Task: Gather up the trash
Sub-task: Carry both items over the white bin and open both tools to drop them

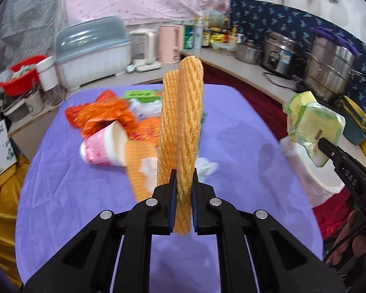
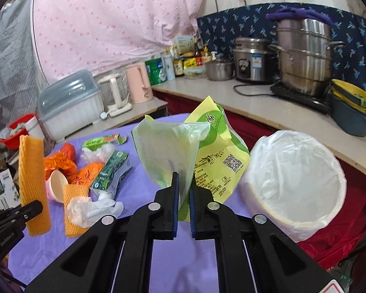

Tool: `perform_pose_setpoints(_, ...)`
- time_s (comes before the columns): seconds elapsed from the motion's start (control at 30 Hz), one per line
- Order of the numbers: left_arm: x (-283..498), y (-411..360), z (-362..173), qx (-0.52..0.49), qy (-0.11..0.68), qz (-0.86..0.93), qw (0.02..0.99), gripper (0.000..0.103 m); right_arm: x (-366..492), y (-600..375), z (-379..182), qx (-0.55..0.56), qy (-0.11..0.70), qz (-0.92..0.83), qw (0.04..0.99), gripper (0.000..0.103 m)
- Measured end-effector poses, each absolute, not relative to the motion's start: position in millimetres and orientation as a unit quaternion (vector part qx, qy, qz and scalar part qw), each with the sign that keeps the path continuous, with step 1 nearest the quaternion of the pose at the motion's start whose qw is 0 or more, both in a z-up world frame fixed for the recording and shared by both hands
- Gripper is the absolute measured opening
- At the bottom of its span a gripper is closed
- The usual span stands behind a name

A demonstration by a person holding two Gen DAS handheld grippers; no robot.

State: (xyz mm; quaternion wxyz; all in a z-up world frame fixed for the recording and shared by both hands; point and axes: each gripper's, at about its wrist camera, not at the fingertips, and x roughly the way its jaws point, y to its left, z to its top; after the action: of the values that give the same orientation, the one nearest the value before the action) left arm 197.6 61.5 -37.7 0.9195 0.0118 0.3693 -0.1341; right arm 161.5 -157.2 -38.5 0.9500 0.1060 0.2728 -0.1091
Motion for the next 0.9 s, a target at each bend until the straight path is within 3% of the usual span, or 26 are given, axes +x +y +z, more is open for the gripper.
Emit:
perform_pose_setpoints(0.4, 173, -95, -14, 0.050, 0.359, -0.290, 0.886, 0.010, 100, -277, -26, 0.151, 0.247, -0.178, 0.940, 0.007)
perform_pose_setpoints(0.9, 190, -254, -71, 0.080, 0.431, -0.414, 0.798, 0.011, 84, -381, -66, 0.232, 0.258, -0.208, 0.914, 0.008)
